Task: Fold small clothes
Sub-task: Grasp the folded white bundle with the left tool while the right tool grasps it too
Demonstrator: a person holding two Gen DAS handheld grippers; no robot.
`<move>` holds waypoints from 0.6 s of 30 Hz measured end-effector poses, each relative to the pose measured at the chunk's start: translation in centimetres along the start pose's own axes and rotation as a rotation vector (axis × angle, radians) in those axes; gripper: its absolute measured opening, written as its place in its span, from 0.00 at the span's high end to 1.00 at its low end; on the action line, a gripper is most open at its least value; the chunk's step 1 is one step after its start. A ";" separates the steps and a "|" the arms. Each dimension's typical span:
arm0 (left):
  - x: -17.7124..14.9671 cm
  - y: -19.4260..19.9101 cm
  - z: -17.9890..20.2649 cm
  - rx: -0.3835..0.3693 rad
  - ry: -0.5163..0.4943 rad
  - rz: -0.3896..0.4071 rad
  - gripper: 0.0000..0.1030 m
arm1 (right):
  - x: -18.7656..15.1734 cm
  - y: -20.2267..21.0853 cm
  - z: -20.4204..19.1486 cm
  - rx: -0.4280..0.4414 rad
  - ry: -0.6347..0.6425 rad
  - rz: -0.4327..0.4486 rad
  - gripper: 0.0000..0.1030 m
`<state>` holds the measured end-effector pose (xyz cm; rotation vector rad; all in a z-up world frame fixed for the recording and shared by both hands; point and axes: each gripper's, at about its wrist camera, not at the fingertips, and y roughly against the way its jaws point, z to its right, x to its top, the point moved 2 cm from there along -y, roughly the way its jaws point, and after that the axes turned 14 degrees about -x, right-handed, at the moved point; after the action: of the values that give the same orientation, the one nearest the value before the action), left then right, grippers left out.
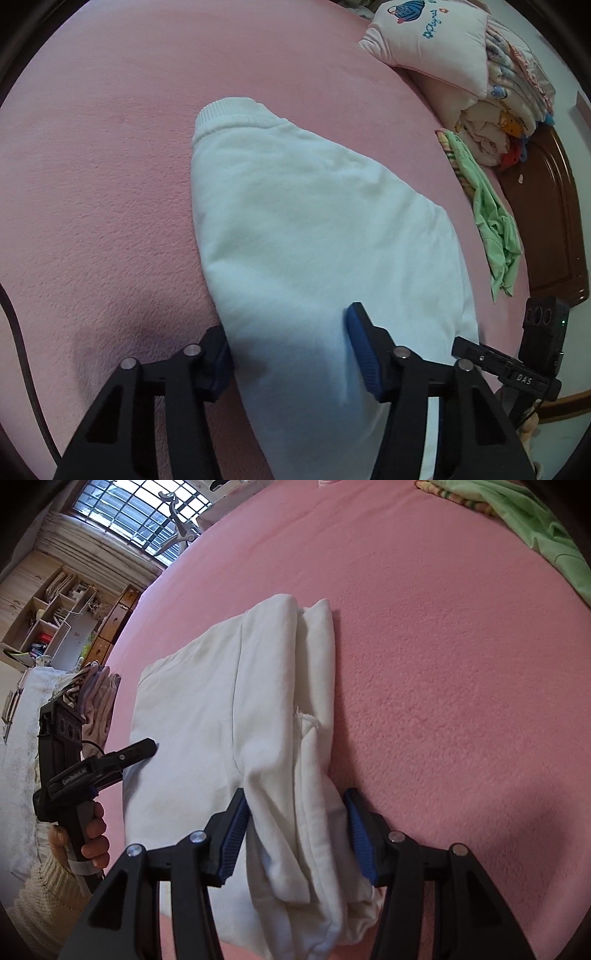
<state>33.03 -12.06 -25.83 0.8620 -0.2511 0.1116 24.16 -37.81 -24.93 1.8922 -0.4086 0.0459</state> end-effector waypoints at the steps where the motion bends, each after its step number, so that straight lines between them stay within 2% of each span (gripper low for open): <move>1: 0.0 0.0 0.1 0.002 0.009 0.006 0.54 | 0.1 0.0 0.1 0.020 -0.015 -0.005 0.48; 4: 0.1 0.1 -0.1 -0.003 0.040 0.016 0.56 | 0.4 0.1 0.9 0.074 -0.072 -0.030 0.47; 7: 0.1 0.1 0.0 0.008 0.045 0.019 0.56 | 0.7 -0.2 0.8 0.109 -0.092 -0.049 0.37; 9: 0.1 0.0 0.2 0.019 0.045 0.020 0.56 | 1.0 -0.6 0.1 0.096 -0.072 -0.059 0.32; 11: 0.1 0.0 0.5 0.037 0.039 0.020 0.65 | 1.2 -1.1 -0.8 0.058 -0.038 -0.062 0.32; 13: 0.1 0.2 0.9 0.079 0.010 0.024 0.73 | 1.6 -1.3 -1.5 0.010 -0.008 -0.043 0.43; 14: 0.0 0.4 1.5 0.097 -0.014 0.031 0.76 | 1.6 -1.4 -1.8 -0.001 0.011 -0.045 0.59; 15: -0.1 0.6 2.0 0.115 -0.037 0.039 0.77 | 1.6 -1.2 -2.0 0.001 0.016 -0.042 0.67; 18: -0.3 1.5 4.5 0.174 -0.124 0.071 0.82 | 1.1 0.3 -3.5 -0.062 0.091 0.021 0.76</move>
<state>31.64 -14.54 -21.97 1.0343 -0.3925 0.1483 25.66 -34.96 -23.12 1.8176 -0.3638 0.1319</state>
